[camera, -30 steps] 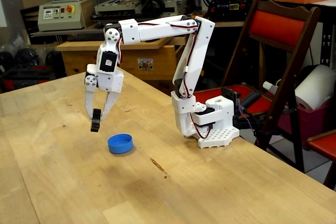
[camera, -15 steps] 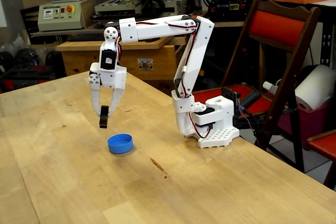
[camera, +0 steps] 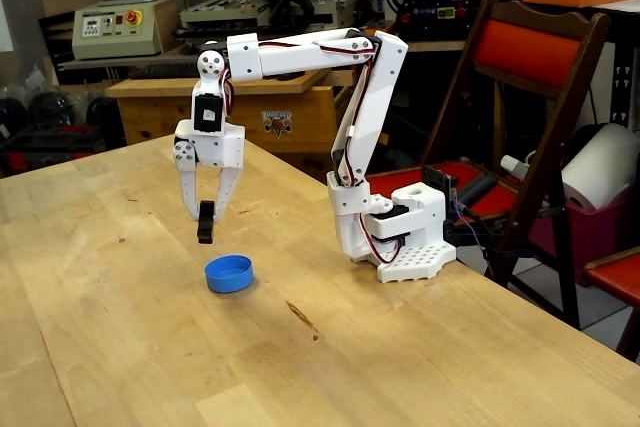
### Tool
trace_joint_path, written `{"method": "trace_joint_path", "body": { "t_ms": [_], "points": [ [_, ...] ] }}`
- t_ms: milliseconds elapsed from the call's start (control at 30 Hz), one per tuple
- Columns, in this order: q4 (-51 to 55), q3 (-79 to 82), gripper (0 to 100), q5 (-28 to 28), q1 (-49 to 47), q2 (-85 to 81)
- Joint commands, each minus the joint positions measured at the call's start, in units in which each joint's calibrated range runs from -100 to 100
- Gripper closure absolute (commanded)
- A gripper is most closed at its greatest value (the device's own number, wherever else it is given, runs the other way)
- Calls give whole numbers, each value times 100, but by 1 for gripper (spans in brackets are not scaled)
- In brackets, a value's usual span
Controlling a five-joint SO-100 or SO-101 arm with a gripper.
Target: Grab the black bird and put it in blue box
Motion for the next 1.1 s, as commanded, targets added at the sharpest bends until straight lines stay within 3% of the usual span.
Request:
{"method": "trace_joint_path", "body": {
  "t_ms": [0, 1067],
  "points": [
    [24, -219, 96, -10, 58, -219],
    [-39, -228, 96, -10, 6, 611]
  ]
}}
